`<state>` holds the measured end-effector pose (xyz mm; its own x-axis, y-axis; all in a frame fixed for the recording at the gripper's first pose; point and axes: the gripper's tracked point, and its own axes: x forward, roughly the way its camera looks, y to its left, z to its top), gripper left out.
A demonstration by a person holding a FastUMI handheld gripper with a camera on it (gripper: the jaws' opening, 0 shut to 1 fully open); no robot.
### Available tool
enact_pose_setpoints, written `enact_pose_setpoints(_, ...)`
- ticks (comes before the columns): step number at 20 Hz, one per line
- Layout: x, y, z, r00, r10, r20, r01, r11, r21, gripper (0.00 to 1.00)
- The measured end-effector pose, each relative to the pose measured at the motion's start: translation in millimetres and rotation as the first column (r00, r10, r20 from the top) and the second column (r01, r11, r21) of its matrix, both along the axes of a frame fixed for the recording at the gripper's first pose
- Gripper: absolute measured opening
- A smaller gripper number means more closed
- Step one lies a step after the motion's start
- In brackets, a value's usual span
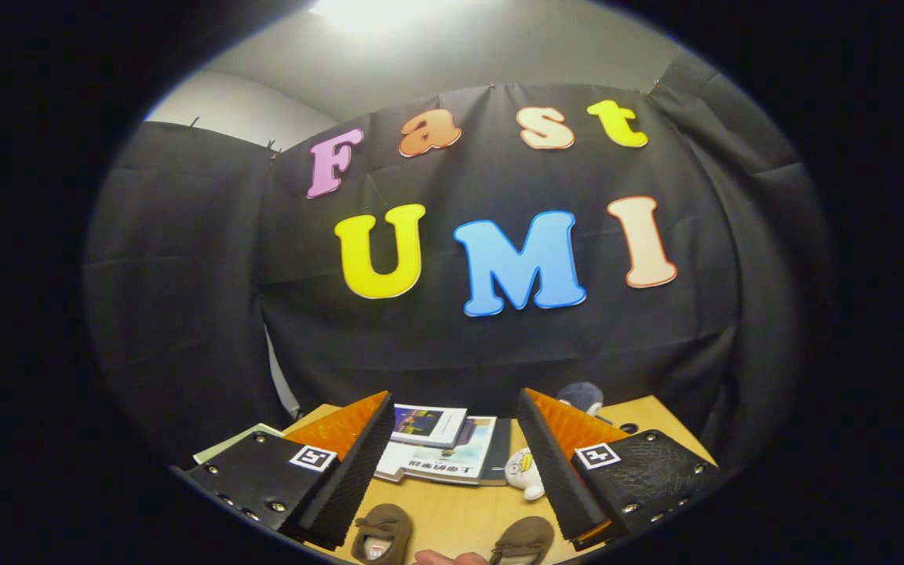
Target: Open the storage box then place both shoes into the box .Put the left shoe in first, then the right shoe, with the right side of both shoes facing outward in a uniform manner.
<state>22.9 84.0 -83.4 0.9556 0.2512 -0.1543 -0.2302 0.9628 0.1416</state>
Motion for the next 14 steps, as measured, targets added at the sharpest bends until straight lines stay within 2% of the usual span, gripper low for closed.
enact_pose_setpoints(2,-1.7,30.9,-28.1,0.992,0.098,-0.076,-0.093,0.993,0.070,0.95)
enact_pose_setpoints(4,-3.8,56.1,-52.6,0.975,0.172,-0.139,-0.153,0.978,0.139,0.95)
enact_pose_setpoints(8,-11.7,103.5,-96.9,0.915,0.322,-0.245,-0.257,0.930,0.262,0.95)
enact_pose_setpoints(10,-22.2,126.0,-118.2,0.859,0.404,-0.315,-0.270,0.879,0.392,0.95)
enact_pose_setpoints(12,-27.6,148.0,-138.2,0.804,0.464,-0.371,-0.228,0.818,0.528,0.95)
enact_pose_setpoints(14,-21.6,159.7,-149.6,0.771,0.498,-0.397,-0.216,0.790,0.573,0.94)
